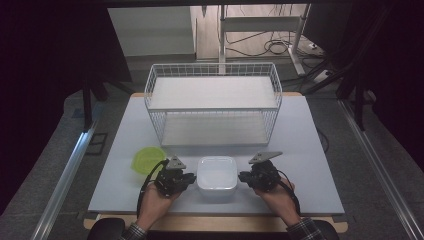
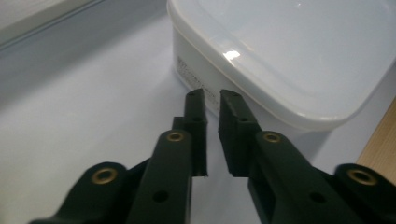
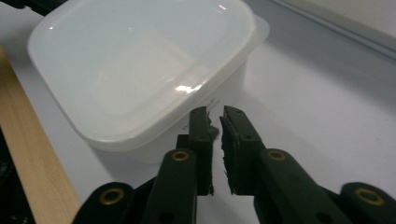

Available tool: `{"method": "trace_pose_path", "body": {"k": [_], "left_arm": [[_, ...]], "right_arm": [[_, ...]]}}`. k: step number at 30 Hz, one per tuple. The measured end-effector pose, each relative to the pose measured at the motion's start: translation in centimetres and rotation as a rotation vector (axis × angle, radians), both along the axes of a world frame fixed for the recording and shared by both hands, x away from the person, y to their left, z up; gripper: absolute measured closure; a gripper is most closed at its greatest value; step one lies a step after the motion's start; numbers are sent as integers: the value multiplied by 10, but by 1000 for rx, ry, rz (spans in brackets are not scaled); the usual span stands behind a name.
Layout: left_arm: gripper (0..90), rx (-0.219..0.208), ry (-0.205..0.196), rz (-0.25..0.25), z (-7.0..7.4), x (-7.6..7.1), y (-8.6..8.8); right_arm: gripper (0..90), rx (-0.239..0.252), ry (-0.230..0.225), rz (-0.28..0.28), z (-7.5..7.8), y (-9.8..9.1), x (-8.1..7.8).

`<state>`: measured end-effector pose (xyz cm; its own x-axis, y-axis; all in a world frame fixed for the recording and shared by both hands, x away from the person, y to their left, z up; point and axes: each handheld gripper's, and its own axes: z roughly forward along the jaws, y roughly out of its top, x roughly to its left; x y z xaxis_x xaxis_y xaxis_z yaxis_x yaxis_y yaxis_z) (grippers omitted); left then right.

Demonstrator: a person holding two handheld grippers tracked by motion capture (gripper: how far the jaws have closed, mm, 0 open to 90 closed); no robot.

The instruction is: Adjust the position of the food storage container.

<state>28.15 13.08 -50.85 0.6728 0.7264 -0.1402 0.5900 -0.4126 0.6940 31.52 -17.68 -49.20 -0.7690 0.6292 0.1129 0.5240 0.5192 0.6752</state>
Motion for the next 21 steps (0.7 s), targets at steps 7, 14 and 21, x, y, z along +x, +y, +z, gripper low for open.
{"method": "trace_pose_path", "body": {"k": [7,14,21], "left_arm": [[599,32,-44,19,3,-11,13],[315,-20,-118,-28,7,-19,26],[162,-7,-108,-33,5,-19,28]], "right_arm": [[691,14,-38,-4,4,-11,-4],[452,26,-99,20,9,-18,-12],[319,54,-97,14,8,-20,-13]]}}
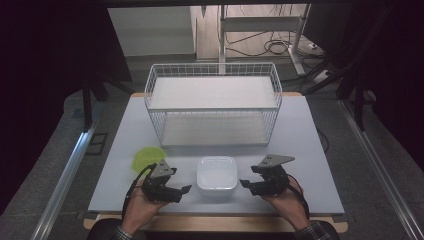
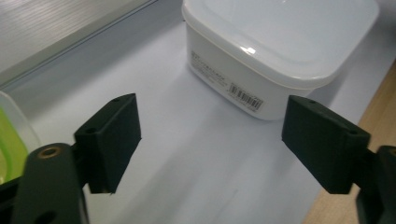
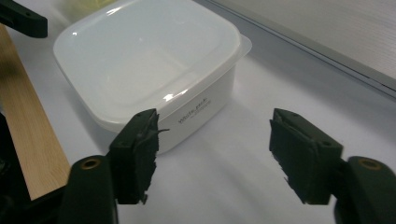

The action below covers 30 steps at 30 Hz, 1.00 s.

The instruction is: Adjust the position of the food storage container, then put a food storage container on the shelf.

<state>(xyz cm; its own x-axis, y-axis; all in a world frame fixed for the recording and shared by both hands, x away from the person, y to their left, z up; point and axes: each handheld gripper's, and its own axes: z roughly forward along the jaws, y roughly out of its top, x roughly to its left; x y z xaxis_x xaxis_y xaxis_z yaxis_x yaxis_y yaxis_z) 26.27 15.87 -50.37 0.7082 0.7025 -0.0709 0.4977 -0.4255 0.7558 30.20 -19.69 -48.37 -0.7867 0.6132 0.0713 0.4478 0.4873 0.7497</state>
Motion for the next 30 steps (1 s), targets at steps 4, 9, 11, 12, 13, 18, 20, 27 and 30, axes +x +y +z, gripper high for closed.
{"method": "trace_pose_path", "body": {"k": [4,9,11,12,13,18,20,27,30], "left_arm": [[97,-6,-2,-17,1,0,-3],[81,-92,9,-54,1,1,-4],[74,-98,-12,-55,1,2,-6],[70,-98,-12,-55,1,2,-6],[64,-97,-30,-56,1,3,-8],[52,-87,-22,-31,5,7,-12],[49,-84,-18,-22,8,10,-14],[66,-73,16,-43,13,22,-28],[77,-61,16,-47,13,24,-32]], "right_arm": [[255,21,4,-2,0,0,1],[181,58,-1,-21,2,-3,2],[161,65,-5,-23,3,-2,2],[161,65,-5,-23,3,-2,2],[143,66,-8,-20,4,-1,2],[105,70,0,-18,6,2,3],[88,71,5,-20,8,4,4],[59,71,28,-6,12,17,4],[93,67,42,-4,13,20,5]]}}
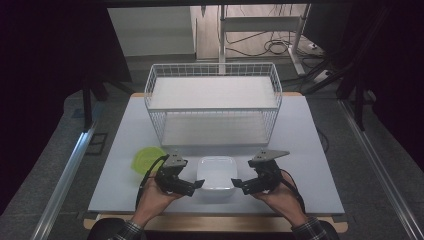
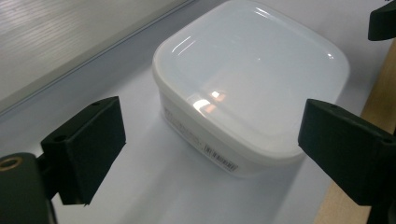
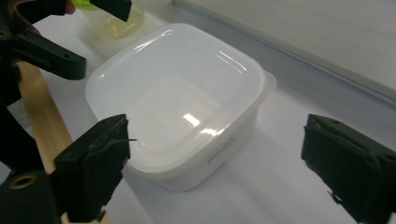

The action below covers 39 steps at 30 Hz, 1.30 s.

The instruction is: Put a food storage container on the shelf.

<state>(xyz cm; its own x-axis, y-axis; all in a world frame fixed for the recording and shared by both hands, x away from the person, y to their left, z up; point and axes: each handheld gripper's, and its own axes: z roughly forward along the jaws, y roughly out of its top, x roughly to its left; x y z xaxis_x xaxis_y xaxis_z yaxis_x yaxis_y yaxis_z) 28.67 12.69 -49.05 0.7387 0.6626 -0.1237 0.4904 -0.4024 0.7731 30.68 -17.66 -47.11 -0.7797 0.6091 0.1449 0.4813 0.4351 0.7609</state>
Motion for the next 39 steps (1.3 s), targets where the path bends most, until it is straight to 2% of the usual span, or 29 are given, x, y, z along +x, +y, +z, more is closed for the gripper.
{"method": "trace_pose_path", "body": {"k": [2,3,8,9,12,13,18,19,20,21,22,23,24,25,26,27,28,30,31,32,33,38,39], "left_arm": [[95,-14,17,-3,-2,4,-2],[106,-12,23,-1,-4,7,-3],[100,-26,50,-17,-9,15,-6],[100,-49,77,-32,-11,18,-8],[100,-67,97,-46,-13,19,-9],[107,-89,120,-60,-14,19,-10],[138,-94,143,-68,-14,18,-11],[144,-103,165,-67,-14,17,-10],[144,-107,171,-65,-15,16,-10],[165,-114,186,-58,-15,15,-10],[165,-110,194,-55,-14,14,-10],[218,-105,198,-42,-11,11,-9],[249,-105,198,-42,-11,11,-9],[299,-108,193,-31,-8,8,-6],[341,-108,193,-31,-8,8,-6],[341,-112,192,-24,-7,7,-4],[391,-117,196,-18,-6,6,-2],[489,-148,218,0,-5,5,3],[564,-181,236,15,-5,5,7],[588,-181,236,15,-5,5,7],[616,-206,244,35,-5,5,10],[667,-210,227,70,-2,3,9],[681,-226,225,84,-2,2,10]], "right_arm": [[120,5,22,6,-1,2,3],[138,16,48,17,-3,4,8],[162,20,91,22,-10,10,16],[175,15,107,27,-14,14,18],[193,9,130,35,-18,16,19],[220,28,156,40,-19,17,20],[265,25,172,30,-17,18,18],[315,22,184,27,-15,16,16],[315,22,184,27,-15,16,16],[368,23,197,15,-13,14,15],[368,23,197,15,-13,14,15],[414,26,213,-3,-11,12,13],[414,26,213,-3,-11,12,13],[480,39,238,-27,-10,9,13],[480,39,238,-27,-10,9,13],[512,47,256,-35,-9,7,12],[552,63,276,-43,-9,5,13],[611,90,321,-43,-8,-1,14],[645,113,336,-47,-8,-4,15],[645,113,336,-47,-8,-4,15],[674,128,331,-60,-7,-5,15],[718,160,325,-87,-6,-6,16],[738,177,323,-102,-7,-7,16]]}}
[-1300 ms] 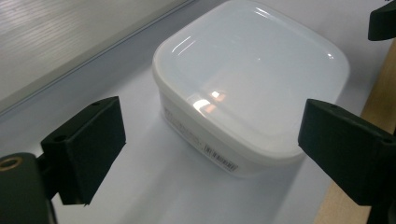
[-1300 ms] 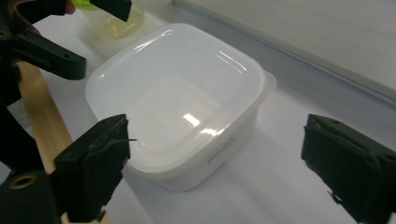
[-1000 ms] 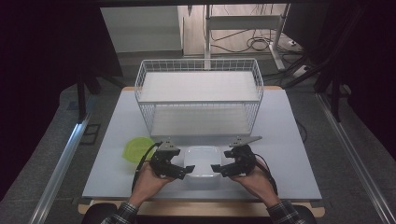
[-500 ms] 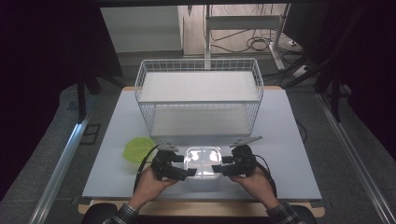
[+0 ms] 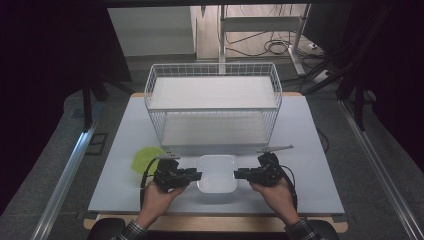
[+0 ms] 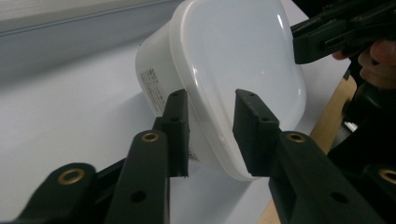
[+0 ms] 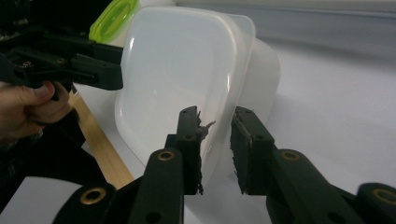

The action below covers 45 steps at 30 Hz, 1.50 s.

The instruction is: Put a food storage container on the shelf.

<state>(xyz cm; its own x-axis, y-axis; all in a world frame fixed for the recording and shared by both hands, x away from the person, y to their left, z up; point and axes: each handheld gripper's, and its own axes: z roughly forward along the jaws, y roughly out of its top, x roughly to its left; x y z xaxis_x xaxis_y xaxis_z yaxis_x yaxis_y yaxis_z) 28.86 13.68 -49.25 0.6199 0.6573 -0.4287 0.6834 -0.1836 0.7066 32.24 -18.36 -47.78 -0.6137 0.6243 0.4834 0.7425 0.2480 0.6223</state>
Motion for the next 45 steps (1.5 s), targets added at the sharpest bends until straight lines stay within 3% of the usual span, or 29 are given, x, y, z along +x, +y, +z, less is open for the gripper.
{"method": "trace_pose_path", "body": {"k": [3,4,5,6,8,10,12,24,45], "left_arm": [[744,-11,-9,12,1,-1,1],[770,-13,-17,18,1,-3,1],[770,-10,-21,25,1,-3,0],[775,-10,-24,40,0,-3,0],[779,-12,-25,48,-1,-2,0],[785,8,-46,61,-1,-2,-1],[785,5,-61,66,2,-2,-1],[783,-17,-137,95,22,-3,5],[777,-13,-273,140,85,6,16]], "right_arm": [[768,6,-21,-19,1,0,-1],[787,-5,-54,-38,2,0,-2],[787,-5,-54,-38,2,0,-2],[787,-29,-95,-41,3,2,-5],[787,-35,-111,-42,4,3,-5],[787,-58,-166,-43,5,7,-9],[787,-67,-192,-43,7,8,-10],[790,-8,-249,-31,23,8,-10],[794,41,-390,-13,83,21,4]]}}
